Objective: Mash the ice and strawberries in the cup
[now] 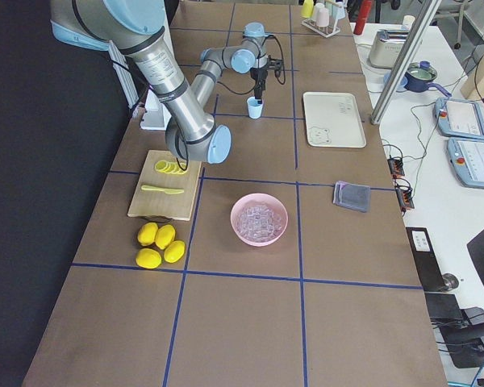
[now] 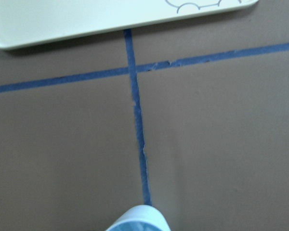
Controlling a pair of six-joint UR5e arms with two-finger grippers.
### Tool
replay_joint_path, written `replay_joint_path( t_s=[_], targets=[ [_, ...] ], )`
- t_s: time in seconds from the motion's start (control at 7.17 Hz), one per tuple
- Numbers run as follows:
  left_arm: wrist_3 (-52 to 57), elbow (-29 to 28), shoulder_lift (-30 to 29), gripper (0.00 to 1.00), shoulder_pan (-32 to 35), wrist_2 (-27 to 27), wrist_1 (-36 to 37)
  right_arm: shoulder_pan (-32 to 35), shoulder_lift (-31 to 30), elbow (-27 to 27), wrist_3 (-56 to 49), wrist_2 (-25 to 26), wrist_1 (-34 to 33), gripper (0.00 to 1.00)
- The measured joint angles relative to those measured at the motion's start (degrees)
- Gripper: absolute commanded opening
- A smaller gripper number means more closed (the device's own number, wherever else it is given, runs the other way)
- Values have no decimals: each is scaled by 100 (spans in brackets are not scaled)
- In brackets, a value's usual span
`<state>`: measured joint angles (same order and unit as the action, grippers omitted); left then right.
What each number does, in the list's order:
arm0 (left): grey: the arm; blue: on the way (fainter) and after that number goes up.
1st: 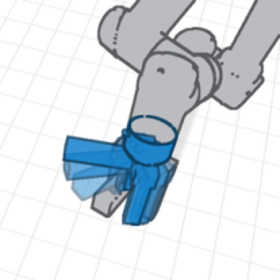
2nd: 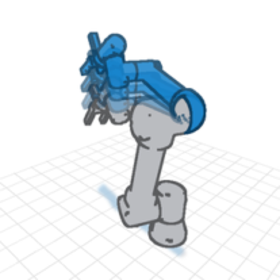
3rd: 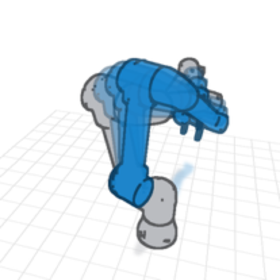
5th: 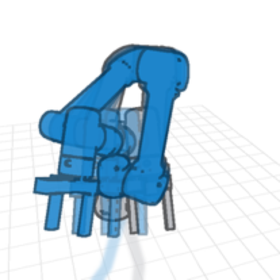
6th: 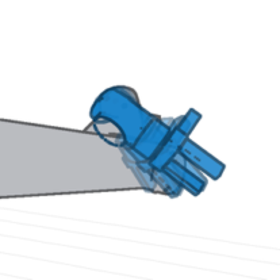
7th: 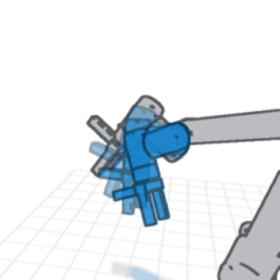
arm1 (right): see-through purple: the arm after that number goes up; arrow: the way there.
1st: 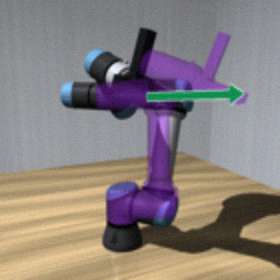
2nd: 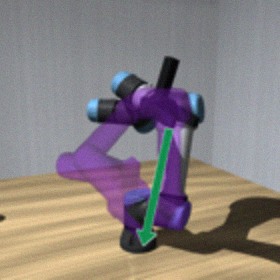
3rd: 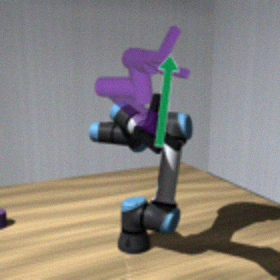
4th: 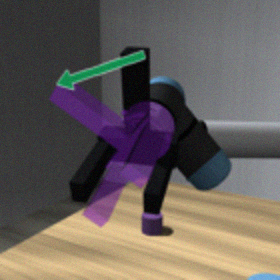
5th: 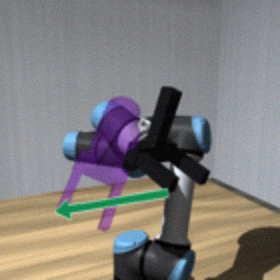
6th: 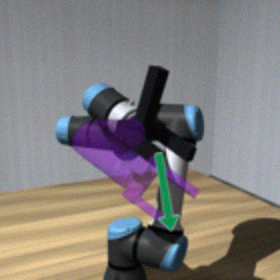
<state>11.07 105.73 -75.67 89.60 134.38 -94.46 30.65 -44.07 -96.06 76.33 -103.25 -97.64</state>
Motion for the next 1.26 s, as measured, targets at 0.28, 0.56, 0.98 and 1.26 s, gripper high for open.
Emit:
replay_joint_path(
  t_s=[0.28,0.56,0.98,1.26],
  targets=[
    [-36,-6,-42,100,-157,-6,7,1001,-441,-13,-1174,-806,-8,99],
    [-51,-33,-247,100,-263,-8,0,2107,-1046,-17,-2834,-1534,-5,99],
    [-61,-109,-741,100,-283,4,15,3835,-2146,15,-5812,-2433,-15,99],
    [-159,-131,-963,100,-285,37,19,4747,-2951,28,-7548,-2724,-2,99]
  ],
)
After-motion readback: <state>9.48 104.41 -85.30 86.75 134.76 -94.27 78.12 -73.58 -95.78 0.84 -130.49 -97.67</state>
